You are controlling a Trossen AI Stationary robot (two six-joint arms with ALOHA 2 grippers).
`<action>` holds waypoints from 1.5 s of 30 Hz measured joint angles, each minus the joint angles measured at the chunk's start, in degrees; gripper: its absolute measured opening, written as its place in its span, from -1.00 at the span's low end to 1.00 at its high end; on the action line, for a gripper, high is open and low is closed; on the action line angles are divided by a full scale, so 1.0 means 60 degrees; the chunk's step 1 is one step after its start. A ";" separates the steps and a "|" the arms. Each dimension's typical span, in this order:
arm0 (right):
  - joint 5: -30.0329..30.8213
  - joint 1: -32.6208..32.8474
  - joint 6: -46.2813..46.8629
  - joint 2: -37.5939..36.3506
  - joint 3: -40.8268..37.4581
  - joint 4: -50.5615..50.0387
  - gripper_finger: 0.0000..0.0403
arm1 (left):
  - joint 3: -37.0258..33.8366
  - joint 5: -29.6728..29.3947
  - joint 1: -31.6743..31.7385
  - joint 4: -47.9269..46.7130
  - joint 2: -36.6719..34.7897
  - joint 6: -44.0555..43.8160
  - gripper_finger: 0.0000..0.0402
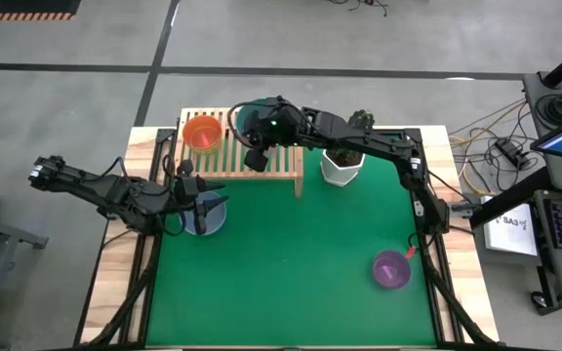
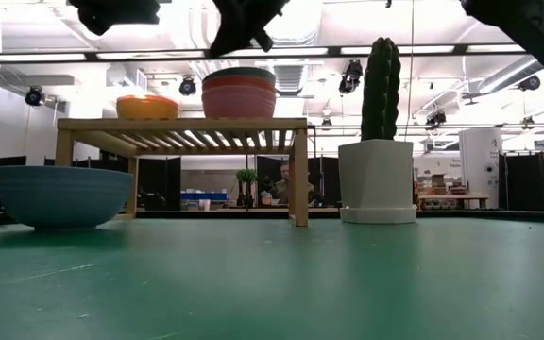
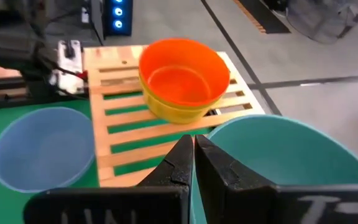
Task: Place and stack bowls onto a shelf
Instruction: Stack the dark green bowl on top of the orange bowl on the shelf
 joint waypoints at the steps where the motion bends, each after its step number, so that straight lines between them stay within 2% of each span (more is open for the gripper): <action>1: -0.0052 0.0042 -0.0015 -0.0080 0.0002 -0.0027 -0.96 | 0.0000 0.0000 0.0000 -0.0004 0.0003 0.0000 -0.35; 9: -0.0250 0.0345 -0.0197 -0.0351 -0.0012 -0.0198 -0.96 | 0.0000 0.0106 0.0000 -0.0004 0.0000 -0.0030 -0.35; 13: 0.0342 0.0131 -0.0223 -0.0444 -0.0075 -0.0890 -0.96 | 0.0000 0.0158 -0.0088 -0.0006 0.0003 -0.0069 -0.35; 16: 0.0416 -0.0203 -0.0249 -0.0614 -0.0371 -0.0711 -0.96 | 0.0000 0.0196 -0.0176 -0.0010 0.0000 -0.0069 -0.35; 20: 0.0231 -0.0447 -0.0248 -0.1217 -0.1511 0.0145 -0.96 | 0.0000 0.0193 -0.0325 -0.0026 -0.0004 -0.0068 -0.35; 27: 0.0329 -0.0538 -0.0096 -0.3106 -0.5633 0.3885 -0.96 | 0.0000 0.0198 -0.0455 0.0069 -0.0025 0.0075 -0.35; 31: 0.0839 -0.0922 0.0843 -0.3886 -0.7213 0.5211 -0.96 | 0.0000 0.0197 -0.0452 0.0185 -0.0007 0.0109 -0.35; 34: 0.1294 -0.1181 0.1273 -0.4173 -0.7875 0.5385 -0.96 | 0.0000 0.0200 -0.0455 0.0275 -0.0007 0.0117 -0.35; 38: 0.1284 -0.1242 0.1347 -0.4271 -0.8357 0.5498 -0.96 | 0.0000 0.0198 -0.0452 0.0469 0.0009 0.0245 -0.35; 45: 0.1288 -0.1242 0.1311 -0.4234 -0.8299 0.5517 -0.96 | 0.0000 0.0200 -0.0452 0.0517 0.0069 0.0324 -0.35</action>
